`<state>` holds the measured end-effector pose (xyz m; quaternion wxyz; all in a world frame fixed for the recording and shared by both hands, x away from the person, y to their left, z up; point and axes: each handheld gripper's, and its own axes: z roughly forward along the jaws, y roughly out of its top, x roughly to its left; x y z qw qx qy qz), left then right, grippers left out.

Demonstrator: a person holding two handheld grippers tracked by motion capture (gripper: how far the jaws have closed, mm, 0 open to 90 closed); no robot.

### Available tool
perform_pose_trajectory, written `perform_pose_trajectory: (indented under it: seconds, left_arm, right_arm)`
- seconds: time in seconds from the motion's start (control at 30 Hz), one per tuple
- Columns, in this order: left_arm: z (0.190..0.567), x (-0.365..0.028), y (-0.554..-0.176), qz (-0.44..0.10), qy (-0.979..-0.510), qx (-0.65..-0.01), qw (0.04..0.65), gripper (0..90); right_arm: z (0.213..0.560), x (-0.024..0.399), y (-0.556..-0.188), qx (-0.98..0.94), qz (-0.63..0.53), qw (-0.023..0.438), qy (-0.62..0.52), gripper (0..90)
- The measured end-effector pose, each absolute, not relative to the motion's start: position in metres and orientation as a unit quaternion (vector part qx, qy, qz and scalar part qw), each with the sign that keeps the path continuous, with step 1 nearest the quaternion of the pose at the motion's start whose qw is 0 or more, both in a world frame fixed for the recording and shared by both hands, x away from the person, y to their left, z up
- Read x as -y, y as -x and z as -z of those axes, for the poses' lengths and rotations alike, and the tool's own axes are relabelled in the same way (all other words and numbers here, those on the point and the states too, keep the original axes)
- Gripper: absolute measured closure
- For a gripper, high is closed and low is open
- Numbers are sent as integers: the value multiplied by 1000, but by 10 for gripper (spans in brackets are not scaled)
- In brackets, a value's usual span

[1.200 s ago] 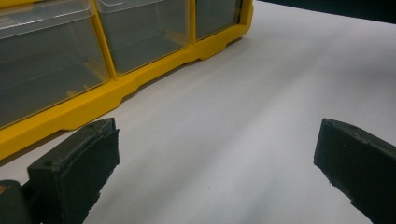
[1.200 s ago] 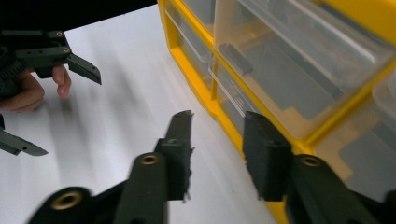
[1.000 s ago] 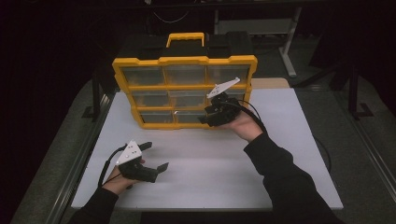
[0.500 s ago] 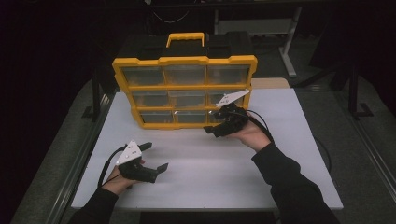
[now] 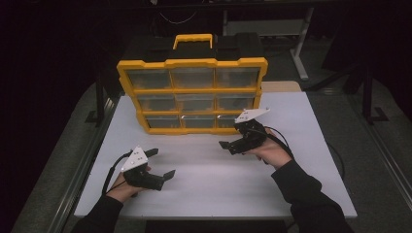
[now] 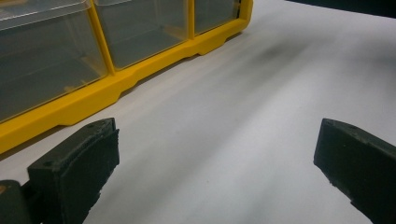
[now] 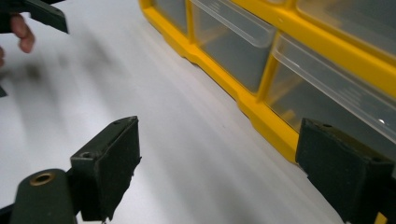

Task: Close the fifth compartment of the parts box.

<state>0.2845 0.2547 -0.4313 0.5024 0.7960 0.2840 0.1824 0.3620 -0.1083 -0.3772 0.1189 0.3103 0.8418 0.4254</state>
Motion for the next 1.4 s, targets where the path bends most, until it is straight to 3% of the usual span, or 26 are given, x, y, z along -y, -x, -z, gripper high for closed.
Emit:
perform_pose_trajectory:
  seconds: [0.33, 1.4]
  left_arm:
    - [431, -255, -284, -181, -797, -285, 501, 0]
    - [432, -254, -284, -177, -801, -281, 499, 0]
  right_arm:
    - [395, 123, -352, -835, -424, 126, -327, 8]
    - [428, 174, -313, -810, -444, 136, -357, 1]
